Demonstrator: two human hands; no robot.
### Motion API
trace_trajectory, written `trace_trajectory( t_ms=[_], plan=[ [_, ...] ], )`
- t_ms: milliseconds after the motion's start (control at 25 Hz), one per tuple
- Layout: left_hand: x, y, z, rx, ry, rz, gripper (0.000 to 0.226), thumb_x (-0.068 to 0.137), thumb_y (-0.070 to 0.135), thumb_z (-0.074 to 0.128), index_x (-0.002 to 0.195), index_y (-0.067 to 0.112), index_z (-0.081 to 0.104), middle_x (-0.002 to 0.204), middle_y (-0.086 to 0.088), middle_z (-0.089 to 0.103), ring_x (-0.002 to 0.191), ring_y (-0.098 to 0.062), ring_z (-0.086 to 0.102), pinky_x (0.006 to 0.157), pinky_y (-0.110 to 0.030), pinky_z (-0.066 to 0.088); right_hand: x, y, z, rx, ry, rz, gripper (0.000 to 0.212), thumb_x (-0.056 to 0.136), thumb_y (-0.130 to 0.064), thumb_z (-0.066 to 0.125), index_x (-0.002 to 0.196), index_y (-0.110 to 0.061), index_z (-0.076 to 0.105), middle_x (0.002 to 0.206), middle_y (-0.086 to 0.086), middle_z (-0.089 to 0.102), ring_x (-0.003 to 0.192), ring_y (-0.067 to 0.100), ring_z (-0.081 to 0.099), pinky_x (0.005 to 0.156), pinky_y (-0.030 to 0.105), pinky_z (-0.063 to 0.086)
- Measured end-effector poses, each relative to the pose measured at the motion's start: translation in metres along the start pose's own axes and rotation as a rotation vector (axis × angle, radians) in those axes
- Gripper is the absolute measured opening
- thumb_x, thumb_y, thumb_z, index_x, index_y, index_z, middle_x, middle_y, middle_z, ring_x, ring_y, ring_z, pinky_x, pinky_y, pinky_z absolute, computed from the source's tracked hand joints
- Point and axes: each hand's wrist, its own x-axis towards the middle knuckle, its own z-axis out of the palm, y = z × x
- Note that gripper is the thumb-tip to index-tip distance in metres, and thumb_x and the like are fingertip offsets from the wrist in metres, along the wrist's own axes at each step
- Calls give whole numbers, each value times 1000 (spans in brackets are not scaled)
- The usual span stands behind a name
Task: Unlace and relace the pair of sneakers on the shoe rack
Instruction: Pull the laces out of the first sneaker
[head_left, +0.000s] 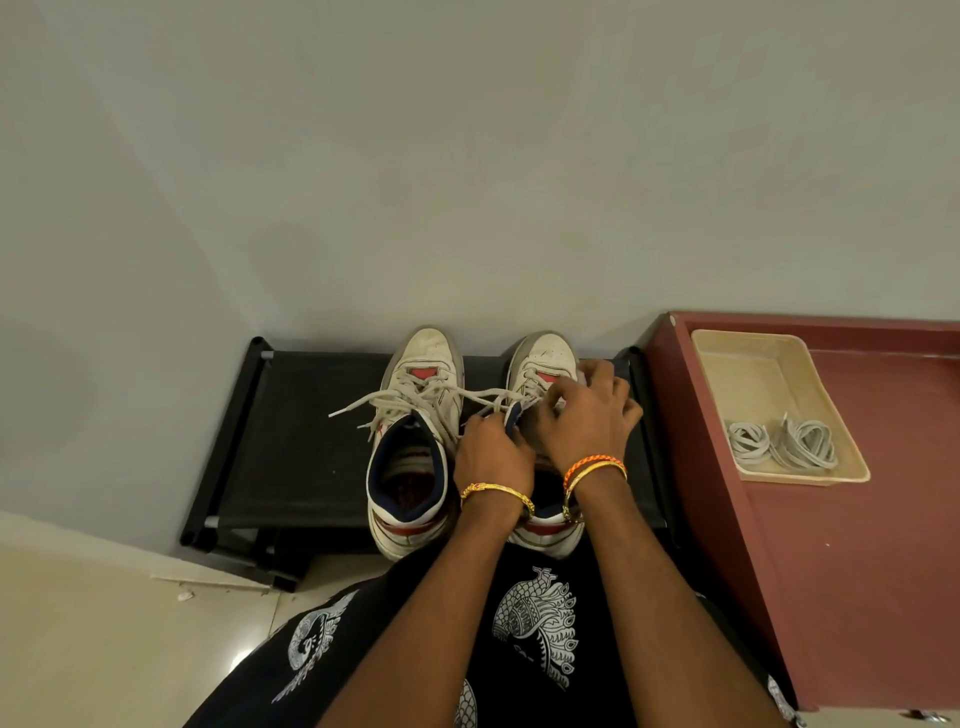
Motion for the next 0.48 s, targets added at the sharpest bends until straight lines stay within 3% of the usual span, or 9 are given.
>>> trace_trajectory(
  t_ms=[120,200,280,400,480],
  plan=[
    [-2,-1,1,-7,41,-7,24,94,20,48,107,7,63,114,-13,56,99,-32,58,78,-37,45,14,17,-17,309,165,300,14,83,-22,61,84,-9,65,119,10,51,108,32,50,91,43,39],
    [-3,0,1,-8,48,-8,23,93,18,48,109,9,62,117,-11,56,103,-31,57,80,-37,45,22,35,-26,550,119,535,11,85,-20,63,82,-9,62,102,11,60,92,29,57,78,35,44],
    [-3,0,2,-27,50,-4,24,93,17,49,111,9,62,117,-11,57,104,-31,57,80,-36,45,23,43,-28,677,-2,654,5,87,-14,62,90,-10,62,98,10,63,86,23,57,74,33,45],
    [-3,0,2,-68,59,-21,23,92,14,49,110,8,62,114,-12,58,102,-31,57,78,-35,43,21,37,-31,794,-64,539,14,87,-8,55,90,-17,66,99,8,67,87,20,58,86,38,51],
    [-4,0,3,-111,78,-35,21,91,12,50,106,6,63,110,-13,60,98,-31,57,75,-33,42,17,27,-35,739,-66,339,18,86,-19,53,86,-25,70,96,0,66,93,19,57,95,45,46]
  ],
)
